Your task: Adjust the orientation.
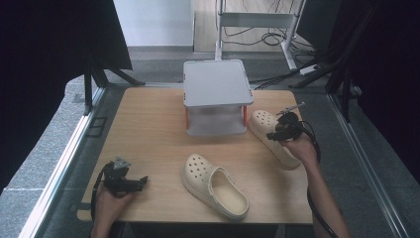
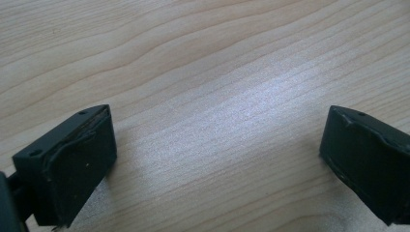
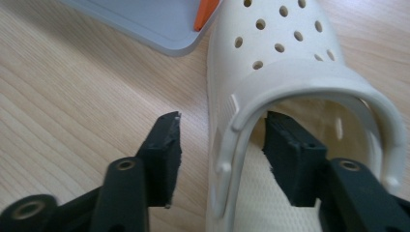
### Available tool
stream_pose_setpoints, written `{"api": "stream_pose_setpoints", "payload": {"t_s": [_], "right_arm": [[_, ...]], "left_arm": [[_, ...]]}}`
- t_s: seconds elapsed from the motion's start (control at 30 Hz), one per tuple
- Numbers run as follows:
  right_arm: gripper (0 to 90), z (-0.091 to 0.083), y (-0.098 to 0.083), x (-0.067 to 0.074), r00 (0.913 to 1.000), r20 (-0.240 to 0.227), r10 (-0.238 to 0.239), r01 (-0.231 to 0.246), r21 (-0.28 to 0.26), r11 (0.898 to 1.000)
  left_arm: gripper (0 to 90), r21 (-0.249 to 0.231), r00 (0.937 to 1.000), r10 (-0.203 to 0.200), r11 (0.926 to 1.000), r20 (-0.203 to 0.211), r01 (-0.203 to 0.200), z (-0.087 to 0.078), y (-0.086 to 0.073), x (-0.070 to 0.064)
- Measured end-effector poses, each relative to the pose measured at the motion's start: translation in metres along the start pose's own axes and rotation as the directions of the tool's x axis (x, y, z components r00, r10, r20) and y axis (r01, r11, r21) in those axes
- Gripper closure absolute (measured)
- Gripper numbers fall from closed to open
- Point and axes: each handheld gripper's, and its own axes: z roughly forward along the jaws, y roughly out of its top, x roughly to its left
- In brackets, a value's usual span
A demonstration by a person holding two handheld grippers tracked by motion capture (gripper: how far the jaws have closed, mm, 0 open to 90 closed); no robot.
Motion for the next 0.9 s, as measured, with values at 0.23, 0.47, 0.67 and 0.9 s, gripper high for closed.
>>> {"api": "stream_pose_setpoints", "payload": {"t_s": [0.23,0.47,0.67,0.9], "right_arm": [[68.9,0.01,0.006,-0.004,0.9998,0.011,-0.018,0.018,0.021,1.0],[76.5,0.01,0.004,0.001,0.9993,0.036,0.007,-0.008,0.024,1.0],[76.9,-0.002,0.0,0.007,0.9977,0.068,-0.005,0.003,0.024,1.0],[76.9,-0.031,-0.005,0.021,0.9976,0.069,-0.01,0.011,-0.013,1.0]], "left_arm": [[0.0,0.0,1.0,0.0,1.0,0.0,0.0,0.0,0.0,0.0],[0.0,0.0,1.0,0.0,1.0,0.0,0.0,0.0,0.0,0.0],[0.0,0.0,1.0,0.0,1.0,0.0,0.0,0.0,0.0,0.0],[0.0,0.0,1.0,0.0,1.0,0.0,0.0,0.0,0.0,0.0]]}}
